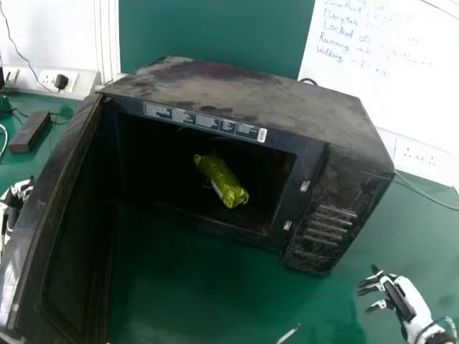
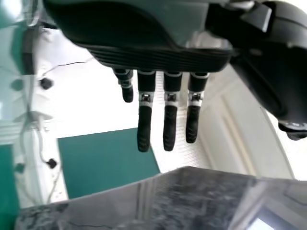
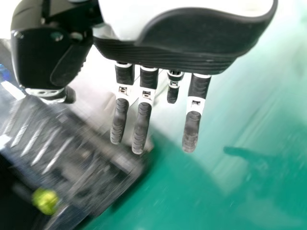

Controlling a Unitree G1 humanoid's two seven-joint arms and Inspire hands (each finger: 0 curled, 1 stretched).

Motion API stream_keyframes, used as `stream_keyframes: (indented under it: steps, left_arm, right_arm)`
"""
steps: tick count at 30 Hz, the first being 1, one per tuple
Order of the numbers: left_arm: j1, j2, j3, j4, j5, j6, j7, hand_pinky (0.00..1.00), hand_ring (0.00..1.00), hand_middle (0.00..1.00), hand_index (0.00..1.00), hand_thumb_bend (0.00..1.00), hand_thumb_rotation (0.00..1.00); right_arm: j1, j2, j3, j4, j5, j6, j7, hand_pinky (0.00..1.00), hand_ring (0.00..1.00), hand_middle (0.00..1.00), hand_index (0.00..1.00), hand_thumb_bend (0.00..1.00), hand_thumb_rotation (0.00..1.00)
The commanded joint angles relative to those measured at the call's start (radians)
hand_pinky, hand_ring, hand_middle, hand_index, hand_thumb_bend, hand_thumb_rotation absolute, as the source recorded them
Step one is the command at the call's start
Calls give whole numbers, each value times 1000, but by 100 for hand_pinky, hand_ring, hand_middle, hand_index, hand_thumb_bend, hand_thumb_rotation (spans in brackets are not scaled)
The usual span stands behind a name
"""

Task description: Put biscuit inside oven

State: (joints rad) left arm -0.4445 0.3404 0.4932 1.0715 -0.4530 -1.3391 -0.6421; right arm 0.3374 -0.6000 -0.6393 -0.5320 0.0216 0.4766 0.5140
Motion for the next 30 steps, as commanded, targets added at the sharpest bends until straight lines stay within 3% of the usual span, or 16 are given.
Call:
stream_keyframes:
  steps: [1,8,11,16,20,25,30]
  left_arm:
    - [4,-22,-16,-27,-52,-8,-49,44,54,63,69,57,46]
    - [19,-52,-37,-101,-184,36,-216,43,53,63,68,65,47]
    - [17,-64,-32,-119,-234,45,-292,44,53,63,69,66,51]
    - [13,-81,-19,-145,-307,70,-421,46,54,64,69,65,48]
    - [28,-76,-31,-168,-318,83,-501,49,56,64,71,65,54]
    - [20,-65,-39,-192,-333,117,-607,50,57,66,74,64,50]
    - [-3,-86,-31,-198,-342,124,-659,50,56,66,73,67,48]
  right_arm:
    - [-4,-1,28,-26,-42,41,-49,39,46,51,54,65,72]
    - [-26,3,97,-114,-149,188,-138,43,49,53,54,62,67]
    - [-33,-5,123,-125,-181,215,-154,44,50,53,55,61,65]
    - [-46,-9,143,-134,-202,229,-155,43,49,53,54,59,64]
    - [-46,-8,147,-145,-214,237,-155,43,49,53,54,59,65]
    - [-56,5,145,-144,-210,249,-156,43,48,52,53,61,63]
    - [-58,13,152,-152,-221,265,-168,44,49,52,54,61,60]
